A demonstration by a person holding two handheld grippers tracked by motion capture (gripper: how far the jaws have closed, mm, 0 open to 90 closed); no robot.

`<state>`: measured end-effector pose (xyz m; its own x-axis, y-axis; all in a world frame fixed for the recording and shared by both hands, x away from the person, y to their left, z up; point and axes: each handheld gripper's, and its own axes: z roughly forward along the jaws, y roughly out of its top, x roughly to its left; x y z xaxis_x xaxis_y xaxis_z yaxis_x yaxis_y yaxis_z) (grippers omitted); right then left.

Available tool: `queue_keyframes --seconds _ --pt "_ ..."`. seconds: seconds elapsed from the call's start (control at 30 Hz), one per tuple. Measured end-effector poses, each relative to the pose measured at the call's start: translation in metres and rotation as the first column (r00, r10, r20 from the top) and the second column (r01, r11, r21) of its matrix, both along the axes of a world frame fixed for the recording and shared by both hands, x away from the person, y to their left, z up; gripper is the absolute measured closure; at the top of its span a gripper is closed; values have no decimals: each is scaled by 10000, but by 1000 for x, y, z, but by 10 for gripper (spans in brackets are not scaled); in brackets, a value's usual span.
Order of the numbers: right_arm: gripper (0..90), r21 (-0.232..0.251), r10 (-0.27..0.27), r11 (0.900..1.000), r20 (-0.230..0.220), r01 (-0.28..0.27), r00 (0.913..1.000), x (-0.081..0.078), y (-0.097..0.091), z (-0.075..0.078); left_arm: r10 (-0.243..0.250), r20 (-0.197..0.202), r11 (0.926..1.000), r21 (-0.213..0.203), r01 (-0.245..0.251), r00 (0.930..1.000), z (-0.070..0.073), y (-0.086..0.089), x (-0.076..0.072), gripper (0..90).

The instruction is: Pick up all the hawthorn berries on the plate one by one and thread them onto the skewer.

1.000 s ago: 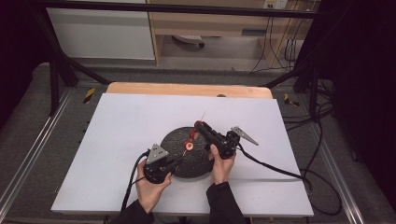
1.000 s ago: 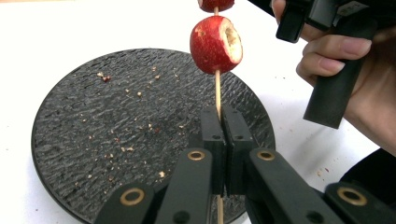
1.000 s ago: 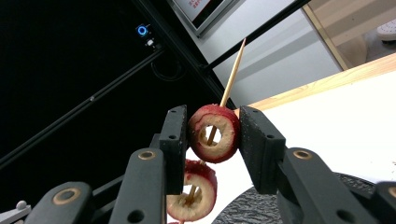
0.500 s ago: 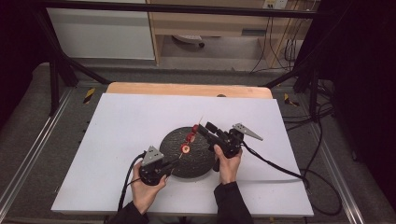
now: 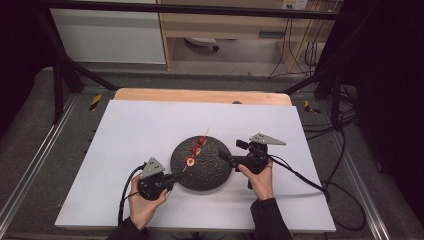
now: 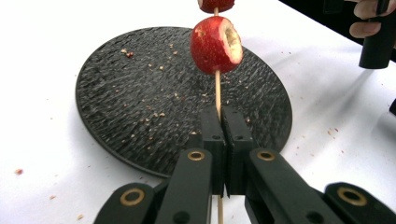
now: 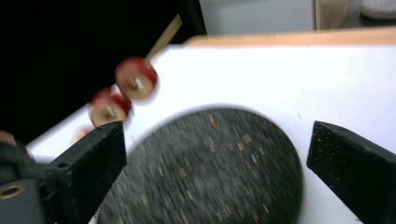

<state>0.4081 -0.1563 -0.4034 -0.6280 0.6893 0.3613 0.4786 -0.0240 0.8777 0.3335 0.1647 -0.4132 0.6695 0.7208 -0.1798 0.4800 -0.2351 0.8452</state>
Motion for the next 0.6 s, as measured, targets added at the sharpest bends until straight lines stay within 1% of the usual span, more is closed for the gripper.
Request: queue_keyframes --seconds 0.07,0.13,0.2,0.3,0.37,0.43,0.5,0.6 --pt "21 -649 214 9976 -219 -227 9995 -1 -4 -2 -58 4 9999 103 58 10000 2 4 1 886" --pt "7 -1124 393 9927 -370 -432 9985 -3 -9 -5 -68 -20 9998 176 68 10000 3 8 2 886" --pt "6 -1513 491 9869 -460 -556 9977 -6 -14 -8 -106 -41 9997 221 107 9999 6 12 3 886" --pt "6 -1972 499 9785 -574 -603 9971 -10 -22 -14 -191 -51 9990 396 193 9998 8 16 5 886" --pt "6 -2301 557 9707 -634 -689 9964 -13 -28 -18 -209 -104 9985 504 214 9997 10 18 6 886" --pt "6 -2490 662 9651 -662 -808 9956 -16 -35 -21 -209 -127 9982 562 216 9997 12 20 9 886" --pt "6 -2559 877 9613 -662 -1019 9939 -18 -41 -24 -247 -153 9972 701 257 9996 14 21 11 886" --pt "6 -2699 942 9568 -639 -1081 9935 -22 -51 -29 -292 -239 9959 854 312 9993 17 22 14 886"
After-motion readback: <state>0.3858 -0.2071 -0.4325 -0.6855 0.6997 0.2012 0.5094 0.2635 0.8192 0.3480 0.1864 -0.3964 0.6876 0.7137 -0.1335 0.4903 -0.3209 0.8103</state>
